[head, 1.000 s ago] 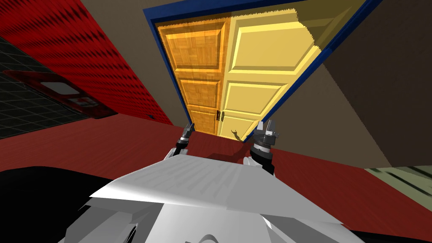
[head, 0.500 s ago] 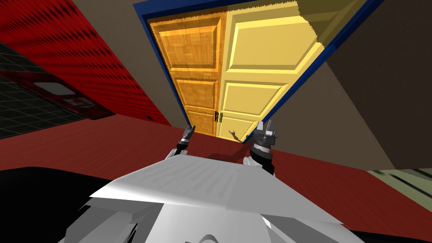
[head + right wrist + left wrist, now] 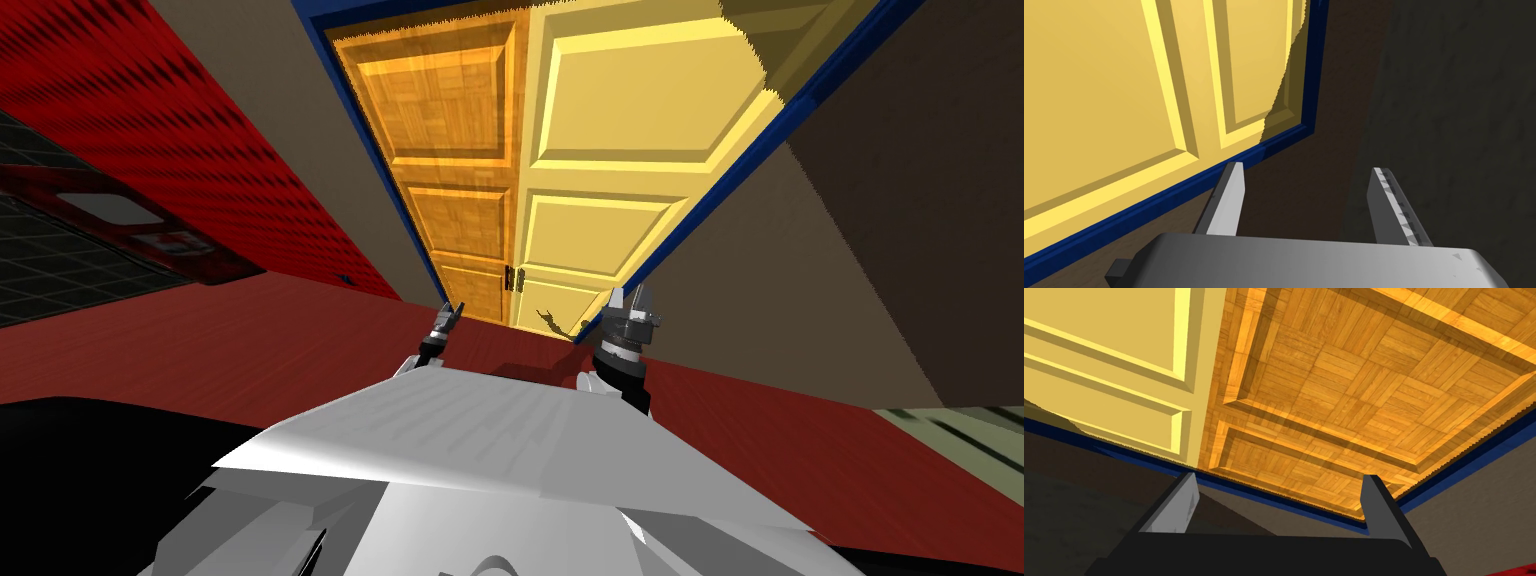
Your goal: Pull the door open
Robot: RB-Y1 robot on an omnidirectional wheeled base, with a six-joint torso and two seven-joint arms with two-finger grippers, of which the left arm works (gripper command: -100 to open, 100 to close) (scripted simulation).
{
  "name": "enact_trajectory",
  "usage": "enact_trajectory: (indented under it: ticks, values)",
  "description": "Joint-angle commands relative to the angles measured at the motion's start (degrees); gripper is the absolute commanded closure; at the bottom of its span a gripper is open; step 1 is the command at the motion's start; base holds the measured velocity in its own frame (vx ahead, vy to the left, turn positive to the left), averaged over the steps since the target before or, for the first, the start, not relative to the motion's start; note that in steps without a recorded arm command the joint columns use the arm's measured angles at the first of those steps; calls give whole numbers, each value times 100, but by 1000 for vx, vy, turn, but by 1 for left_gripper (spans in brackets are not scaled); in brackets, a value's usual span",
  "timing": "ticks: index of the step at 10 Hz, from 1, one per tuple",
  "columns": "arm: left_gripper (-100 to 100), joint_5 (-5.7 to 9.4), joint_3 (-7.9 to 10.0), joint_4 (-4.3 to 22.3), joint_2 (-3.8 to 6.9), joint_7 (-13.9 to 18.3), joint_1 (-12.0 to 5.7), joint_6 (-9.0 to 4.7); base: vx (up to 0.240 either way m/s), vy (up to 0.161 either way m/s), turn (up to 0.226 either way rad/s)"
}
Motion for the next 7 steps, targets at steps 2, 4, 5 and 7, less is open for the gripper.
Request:
enact_trajectory:
  ticks: [2,4,5,7]
  values:
    - [-100,-83,49,368,23,-245,-99,-62,109,-62,-7]
    - [-100,-142,86,626,43,-412,-165,-104,106,-55,-7]
    - [-100,-200,121,877,61,-575,-230,-146,112,-80,-15]
    - [-100,-229,139,1002,71,-657,-262,-167,95,-65,-1]
